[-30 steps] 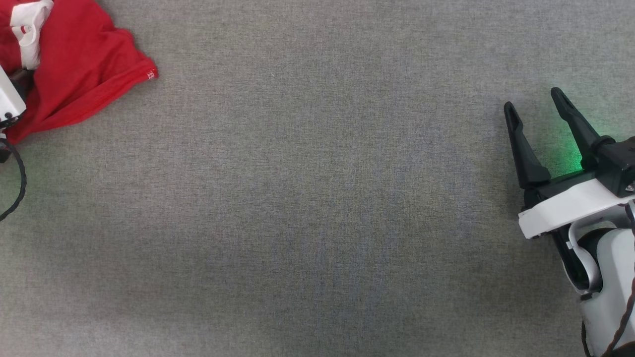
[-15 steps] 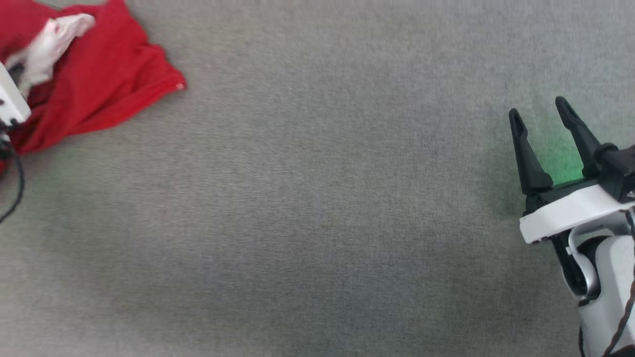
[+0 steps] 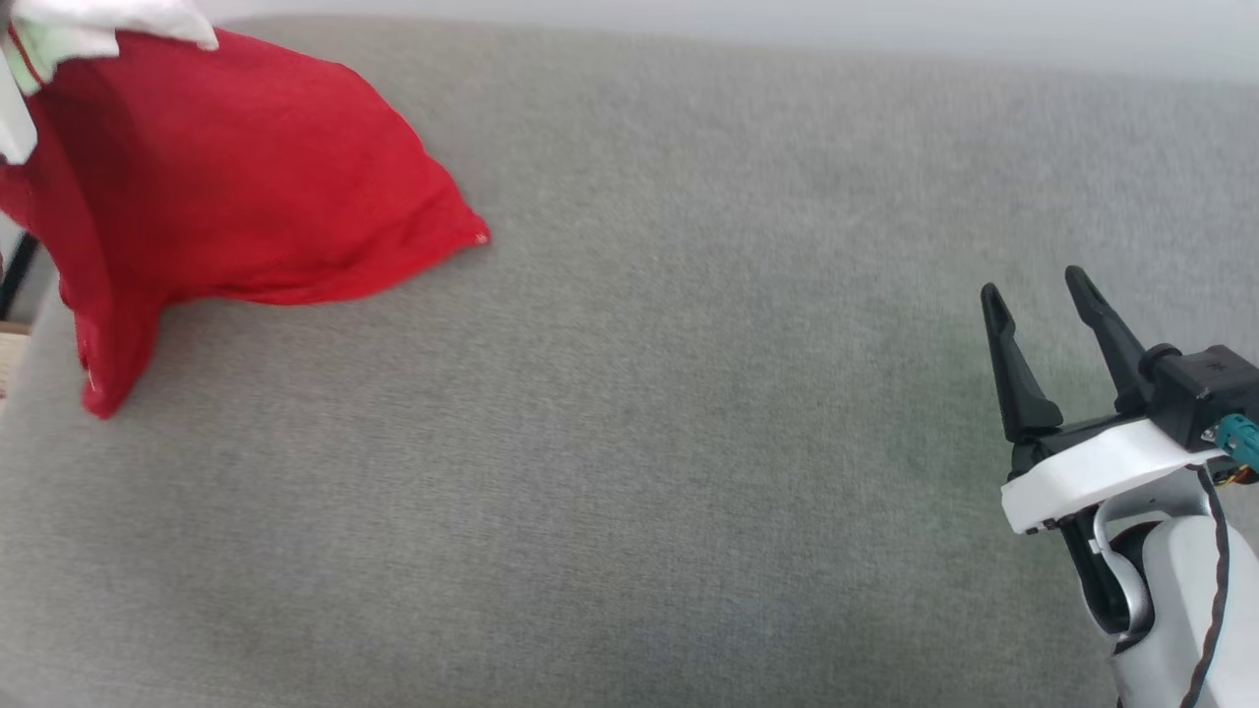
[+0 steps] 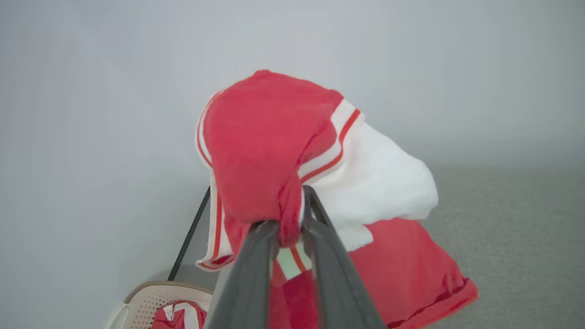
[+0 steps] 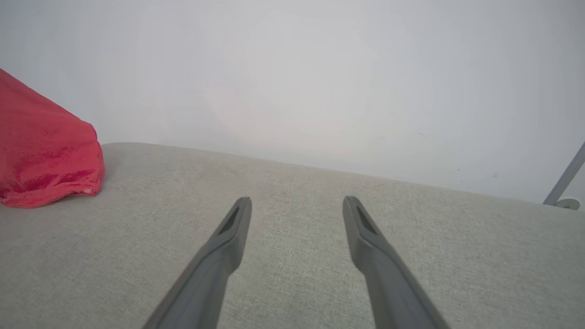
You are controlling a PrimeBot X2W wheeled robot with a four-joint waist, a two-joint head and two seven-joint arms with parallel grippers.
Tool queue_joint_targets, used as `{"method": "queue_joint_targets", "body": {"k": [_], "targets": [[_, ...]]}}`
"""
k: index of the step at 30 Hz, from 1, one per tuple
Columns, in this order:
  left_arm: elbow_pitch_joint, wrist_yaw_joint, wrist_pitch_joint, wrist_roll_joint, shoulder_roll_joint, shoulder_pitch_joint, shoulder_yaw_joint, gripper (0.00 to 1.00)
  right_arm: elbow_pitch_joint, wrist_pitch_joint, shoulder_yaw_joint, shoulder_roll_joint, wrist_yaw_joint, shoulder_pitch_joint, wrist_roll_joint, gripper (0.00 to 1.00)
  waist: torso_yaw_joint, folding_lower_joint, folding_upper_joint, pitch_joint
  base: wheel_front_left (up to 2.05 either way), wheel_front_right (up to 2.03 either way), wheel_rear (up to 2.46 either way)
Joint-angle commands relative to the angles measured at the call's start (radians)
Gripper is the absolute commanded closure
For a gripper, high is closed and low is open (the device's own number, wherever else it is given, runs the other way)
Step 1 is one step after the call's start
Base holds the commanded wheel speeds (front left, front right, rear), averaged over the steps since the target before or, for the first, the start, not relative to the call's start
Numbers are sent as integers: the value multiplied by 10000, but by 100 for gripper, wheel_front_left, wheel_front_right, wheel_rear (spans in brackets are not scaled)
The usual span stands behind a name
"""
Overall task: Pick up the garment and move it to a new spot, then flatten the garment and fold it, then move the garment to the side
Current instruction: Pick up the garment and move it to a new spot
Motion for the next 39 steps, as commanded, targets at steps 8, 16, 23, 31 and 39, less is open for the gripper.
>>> {"method": "queue_joint_targets", "body": {"k": [8,16,23,31,39], "targets": [[-2061,-18,829,-247,520,-49,-552,100,195,-234,-112,229,2,263,21,0,123,0,0,-924,0,0,0],[-4430,206,2115,-486,824,346,-743,100,196,-423,-530,411,2,449,-62,0,-494,0,0,-1226,0,0,0],[-6682,497,3187,-681,831,695,-1036,100,214,-535,-1005,479,2,561,-67,0,-1364,0,0,-1309,0,0,0],[-8715,698,4241,-969,463,817,-1525,100,265,-728,-1395,615,2,531,-113,0,-2494,0,0,-1229,0,0,0],[-9811,963,5046,-1235,42,1515,-2275,100,470,-854,-1348,847,2,625,-6,0,-3433,0,0,-1037,0,0,0]]}}
